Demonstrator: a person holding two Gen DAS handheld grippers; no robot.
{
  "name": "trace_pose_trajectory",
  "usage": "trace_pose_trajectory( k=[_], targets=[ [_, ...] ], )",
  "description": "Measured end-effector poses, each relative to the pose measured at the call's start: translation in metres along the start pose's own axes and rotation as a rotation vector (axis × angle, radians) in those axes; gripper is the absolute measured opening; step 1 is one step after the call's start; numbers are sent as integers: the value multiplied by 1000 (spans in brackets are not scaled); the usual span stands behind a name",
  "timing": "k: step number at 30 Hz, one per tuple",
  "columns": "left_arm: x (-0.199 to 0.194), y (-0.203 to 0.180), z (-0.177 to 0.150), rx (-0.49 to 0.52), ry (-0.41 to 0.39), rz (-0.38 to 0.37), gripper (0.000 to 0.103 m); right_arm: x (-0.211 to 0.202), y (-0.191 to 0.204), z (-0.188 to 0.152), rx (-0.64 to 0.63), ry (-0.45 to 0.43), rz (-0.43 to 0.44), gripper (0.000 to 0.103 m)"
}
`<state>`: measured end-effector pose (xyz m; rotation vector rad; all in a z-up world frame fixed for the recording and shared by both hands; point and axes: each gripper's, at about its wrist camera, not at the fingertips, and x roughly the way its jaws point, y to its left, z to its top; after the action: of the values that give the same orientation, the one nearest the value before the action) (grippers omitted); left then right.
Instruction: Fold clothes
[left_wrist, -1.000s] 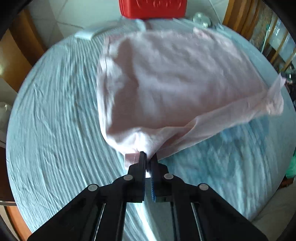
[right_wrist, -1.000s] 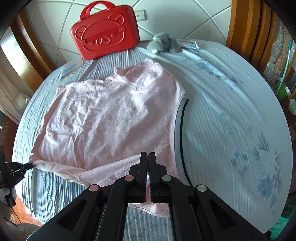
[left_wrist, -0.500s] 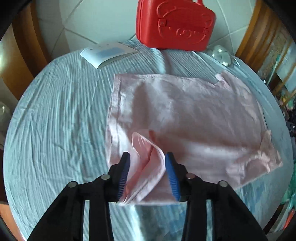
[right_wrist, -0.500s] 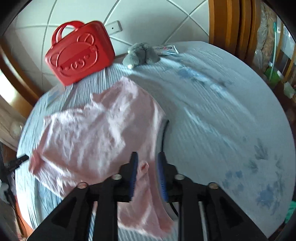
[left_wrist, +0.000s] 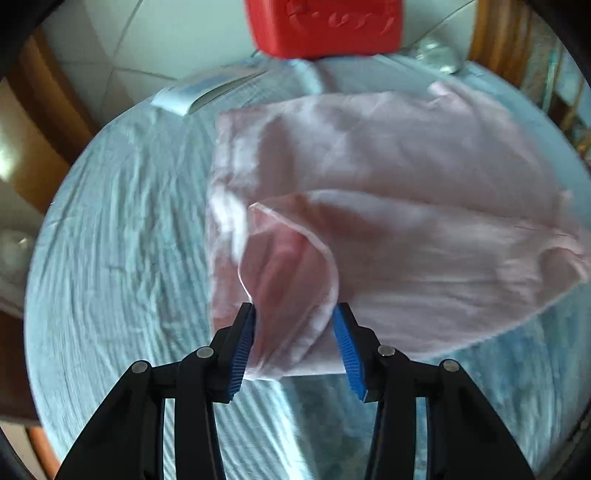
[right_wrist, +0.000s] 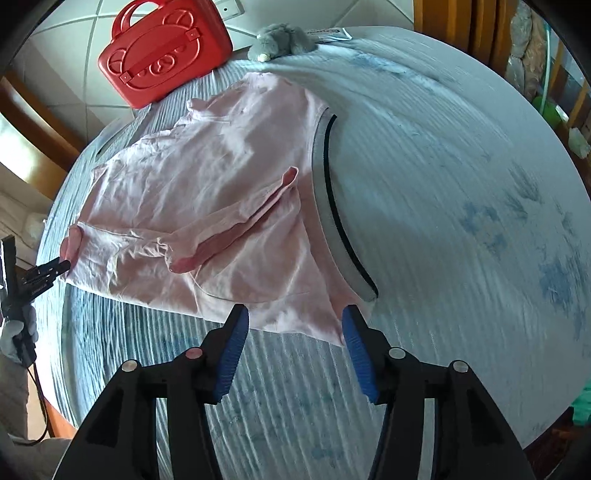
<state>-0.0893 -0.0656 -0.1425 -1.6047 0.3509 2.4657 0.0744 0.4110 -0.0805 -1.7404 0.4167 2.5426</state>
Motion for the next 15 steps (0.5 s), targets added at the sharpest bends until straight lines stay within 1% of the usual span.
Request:
trace_pose_trajectory(
  k=[1, 2, 3, 4, 5, 7, 10, 11, 12, 13, 14, 15],
  targets=[
    [5, 5, 1, -38, 12, 5, 43, 4, 0, 2, 3, -1, 0, 53],
    [7, 12, 0, -86, 20, -14, 27, 9, 0, 3, 7, -6, -3, 53],
    [9, 19, 0, -134, 28, -34, 14, 14, 0, 5, 9, -7, -4, 51],
    [11, 26, 0, -180, 36, -51, 7, 18, -1, 6, 9, 3, 7, 26],
    [10, 28, -1, -192, 39, -30, 6, 18, -3, 4, 11, 22, 5, 6],
    [6, 35, -6, -221, 53, -4, 4, 18, -8, 1, 17, 59, 2, 3],
    [-4, 52, -26, -281, 103, -4, 4, 17, -15, -5, 30, 117, 0, 3],
    [-4, 55, -33, -291, 124, -7, 4, 14, -23, -9, 53, 143, 15, 3],
    [-3, 54, -39, -291, 144, -2, 4, 16, -27, -12, 48, 175, 2, 4],
    [-2, 53, -45, -290, 163, 3, 4, 20, -27, -13, 19, 200, -54, 9],
    [-4, 52, -47, -282, 158, -8, 5, 21, -26, -12, -7, 209, -107, 14],
    [-6, 51, -47, -278, 158, -14, 5, 19, -25, -10, -26, 197, -142, 16]
  ],
)
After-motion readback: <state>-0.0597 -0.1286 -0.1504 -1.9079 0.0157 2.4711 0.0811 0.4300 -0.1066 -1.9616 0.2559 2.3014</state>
